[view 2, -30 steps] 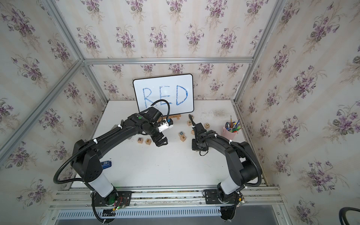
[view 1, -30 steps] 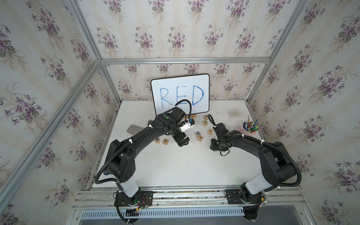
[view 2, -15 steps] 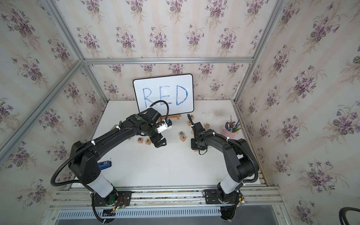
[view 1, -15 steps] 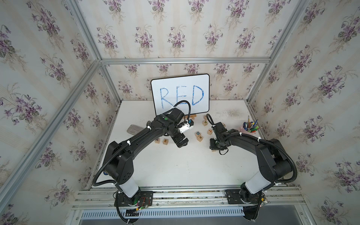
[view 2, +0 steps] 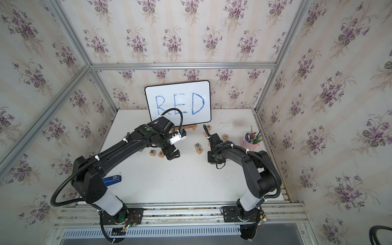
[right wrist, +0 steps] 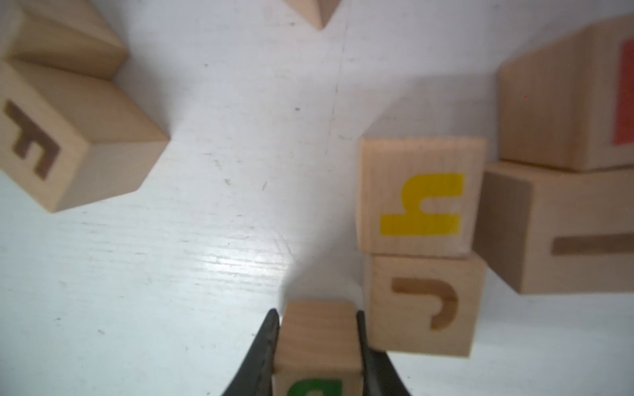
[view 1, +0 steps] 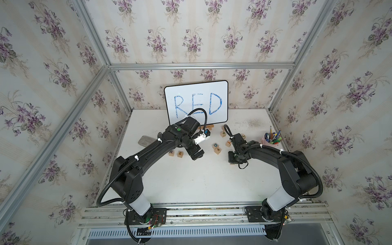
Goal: Assemble the uppercase word "red" with letter blocks
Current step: Pick up the letter block from the center of the board, then place the letter block at the center of the board.
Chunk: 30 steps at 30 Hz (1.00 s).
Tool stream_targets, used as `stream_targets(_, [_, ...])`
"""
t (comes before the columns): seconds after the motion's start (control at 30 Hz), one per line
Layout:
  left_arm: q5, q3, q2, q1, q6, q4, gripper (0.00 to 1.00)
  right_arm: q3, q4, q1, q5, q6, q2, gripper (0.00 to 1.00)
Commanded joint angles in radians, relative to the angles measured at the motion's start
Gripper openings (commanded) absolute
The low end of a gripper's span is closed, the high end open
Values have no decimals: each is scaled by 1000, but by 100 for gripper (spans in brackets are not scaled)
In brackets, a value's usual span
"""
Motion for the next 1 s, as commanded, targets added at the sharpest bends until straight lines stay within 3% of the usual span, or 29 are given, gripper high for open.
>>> stream_targets(0.0, [-55, 27, -33, 7, 51, -12, 99, 29, -27, 17, 15, -2, -30, 25])
stream_targets(0.23, [-45, 73, -98, 10, 111, -57, 99, 97, -51, 113, -17, -10, -49, 24])
stream_targets(0.5, [-7, 108, -128, 11, 153, -137, 99, 175, -54, 253, -14, -8, 73, 25])
stream_targets(0.8, [17, 100, -144, 10, 160, -174, 99, 202, -37, 310, -3, -22, 173, 26])
stream_targets(0.97, [28, 96, -138, 10, 157, -176, 99, 213, -42, 328, 27, -27, 198, 32])
